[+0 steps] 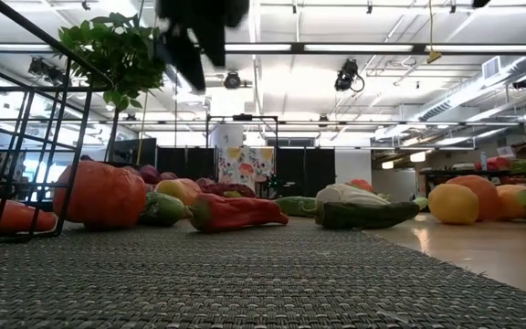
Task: Build produce basket
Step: Put the red chili pepper into the wire basket
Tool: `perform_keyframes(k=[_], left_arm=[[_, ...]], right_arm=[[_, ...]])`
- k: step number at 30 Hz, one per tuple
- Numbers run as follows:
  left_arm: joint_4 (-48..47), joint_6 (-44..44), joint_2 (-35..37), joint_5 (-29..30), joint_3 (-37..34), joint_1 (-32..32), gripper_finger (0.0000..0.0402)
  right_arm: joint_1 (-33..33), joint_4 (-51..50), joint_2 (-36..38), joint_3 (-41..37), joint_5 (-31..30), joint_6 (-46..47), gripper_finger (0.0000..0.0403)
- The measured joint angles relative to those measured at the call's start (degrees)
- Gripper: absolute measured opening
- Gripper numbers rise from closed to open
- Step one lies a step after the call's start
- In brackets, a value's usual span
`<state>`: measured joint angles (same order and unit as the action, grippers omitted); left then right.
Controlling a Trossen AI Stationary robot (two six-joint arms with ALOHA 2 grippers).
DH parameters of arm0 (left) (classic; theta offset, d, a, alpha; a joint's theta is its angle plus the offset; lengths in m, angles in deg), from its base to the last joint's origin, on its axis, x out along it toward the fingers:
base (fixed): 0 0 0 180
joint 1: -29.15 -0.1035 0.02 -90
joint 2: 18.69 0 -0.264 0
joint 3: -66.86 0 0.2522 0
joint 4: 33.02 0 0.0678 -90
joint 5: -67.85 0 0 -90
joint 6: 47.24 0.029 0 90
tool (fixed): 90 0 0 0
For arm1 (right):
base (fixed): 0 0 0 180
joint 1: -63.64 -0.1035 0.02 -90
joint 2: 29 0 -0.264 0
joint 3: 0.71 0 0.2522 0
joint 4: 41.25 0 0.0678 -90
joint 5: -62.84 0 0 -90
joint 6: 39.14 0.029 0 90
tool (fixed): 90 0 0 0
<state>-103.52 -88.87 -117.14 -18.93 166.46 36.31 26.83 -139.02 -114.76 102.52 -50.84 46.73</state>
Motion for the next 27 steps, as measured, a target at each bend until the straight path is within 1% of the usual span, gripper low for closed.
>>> perform_keyframes(k=[2, 4, 7, 10, 12, 17, 20, 22, 24, 27], left_arm=[[0.24, -0.03, -3.73, -0.02, 0.0, 0.0, 0.03], [0.68, -0.18, -7.38, -0.42, 0.0, -0.02, 0.0312], [1.01, -2.29, -12.11, -2.68, -0.02, -0.14, 0.0316], [4.87, -4.35, -15.23, -5.9, -0.02, -0.19, 0.0317], [8.1, -5.92, -16.14, -6.87, -0.02, -0.2, 0.0317], [16.13, -9.64, -15.98, -6.86, 0.02, -0.34, 0.0318], [16.34, -10.9, -16.2, -6.66, 0.04, -0.61, 0.0316], [15.61, -12.02, -17.72, -6.58, 0.13, -0.61, 0.0315], [12.79, -12.76, -19.07, -6.47, -0.11, -0.59, 0.0314], [14.0, -13.53, -20.09, -6.19, 0.02, -0.26, 0.0315]], right_arm=[[-1.34, -0.02, 0.0, 0.0, 0.0, 1.46, 0.0252], [-2.86, -0.02, 0.0, 0.0, 0.22, 2.89, 0.0252], [-5.18, 0.11, 0.0, 0.0, 0.61, 4.35, 0.0252], [-7.48, 0.11, 0.0, 0.0, 0.91, 4.63, 0.0252], [-8.91, 0.06, 0.0, 0.0, 1.06, 4.62, 0.0252], [-11.88, -0.92, 0.0, 0.0, 1.24, 4.67, 0.0252], [-13.13, -1.73, 0.0, 0.0, 0.62, 4.65, 0.0252], [-13.81, -2.32, 0.0, 0.0, -0.02, 4.66, 0.0252], [-14.32, -2.52, 0.01, 0.0, -0.23, 4.66, 0.0252], [-15.38, -2.64, 0.02, 0.0, -0.24, 5.98, 0.0252]])
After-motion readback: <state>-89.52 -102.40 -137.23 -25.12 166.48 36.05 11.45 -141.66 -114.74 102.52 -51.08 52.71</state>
